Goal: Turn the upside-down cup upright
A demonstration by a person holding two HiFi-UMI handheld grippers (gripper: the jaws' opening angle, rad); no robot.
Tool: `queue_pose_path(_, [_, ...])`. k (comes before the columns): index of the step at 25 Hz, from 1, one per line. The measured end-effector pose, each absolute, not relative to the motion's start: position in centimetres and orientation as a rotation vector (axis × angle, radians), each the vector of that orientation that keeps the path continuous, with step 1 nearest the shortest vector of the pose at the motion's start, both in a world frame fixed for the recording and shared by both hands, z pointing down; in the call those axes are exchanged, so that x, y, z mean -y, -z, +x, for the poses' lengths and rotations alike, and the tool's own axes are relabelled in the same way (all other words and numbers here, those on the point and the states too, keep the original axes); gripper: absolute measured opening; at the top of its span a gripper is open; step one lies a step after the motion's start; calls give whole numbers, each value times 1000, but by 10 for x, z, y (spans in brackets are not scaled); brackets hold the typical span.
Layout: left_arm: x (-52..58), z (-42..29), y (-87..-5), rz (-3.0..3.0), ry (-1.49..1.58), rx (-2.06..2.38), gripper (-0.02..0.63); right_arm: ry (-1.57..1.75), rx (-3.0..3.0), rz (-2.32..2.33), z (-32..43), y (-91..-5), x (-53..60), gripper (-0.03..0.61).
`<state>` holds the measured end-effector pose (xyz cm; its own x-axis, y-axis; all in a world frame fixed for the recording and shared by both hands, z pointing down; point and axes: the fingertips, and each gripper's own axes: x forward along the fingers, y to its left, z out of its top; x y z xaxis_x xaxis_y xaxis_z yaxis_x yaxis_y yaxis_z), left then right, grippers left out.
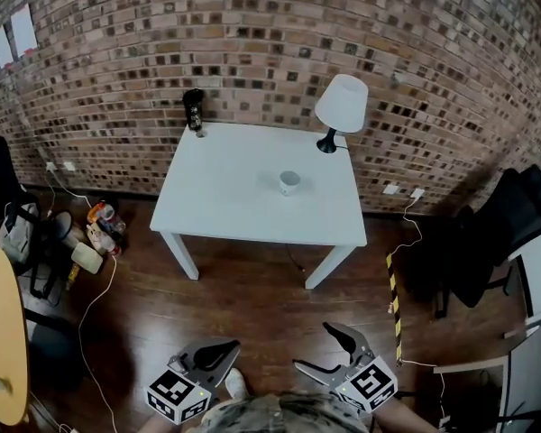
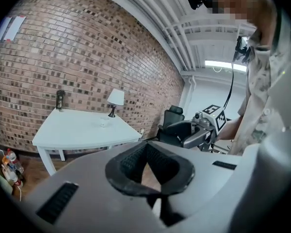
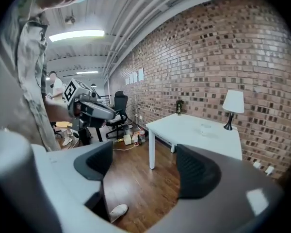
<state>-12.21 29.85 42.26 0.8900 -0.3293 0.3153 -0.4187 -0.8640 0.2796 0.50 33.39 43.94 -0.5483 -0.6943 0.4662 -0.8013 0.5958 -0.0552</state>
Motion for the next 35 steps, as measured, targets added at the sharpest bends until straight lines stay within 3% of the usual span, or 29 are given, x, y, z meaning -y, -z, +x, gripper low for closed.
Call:
queue_pose_path(15, [-497,64,-409,2650,-417,575,8,-426,2537,1160,168,-417,-544,407])
queue_pose_path(24, [-568,100,-413,2650,-490,574,8,-411,2569,1146,201,-418,-591,405])
queue_pose_path(35, [-580,113,-391,2687,-490,604,8,-336,2620,1088,200,-409,-596,405])
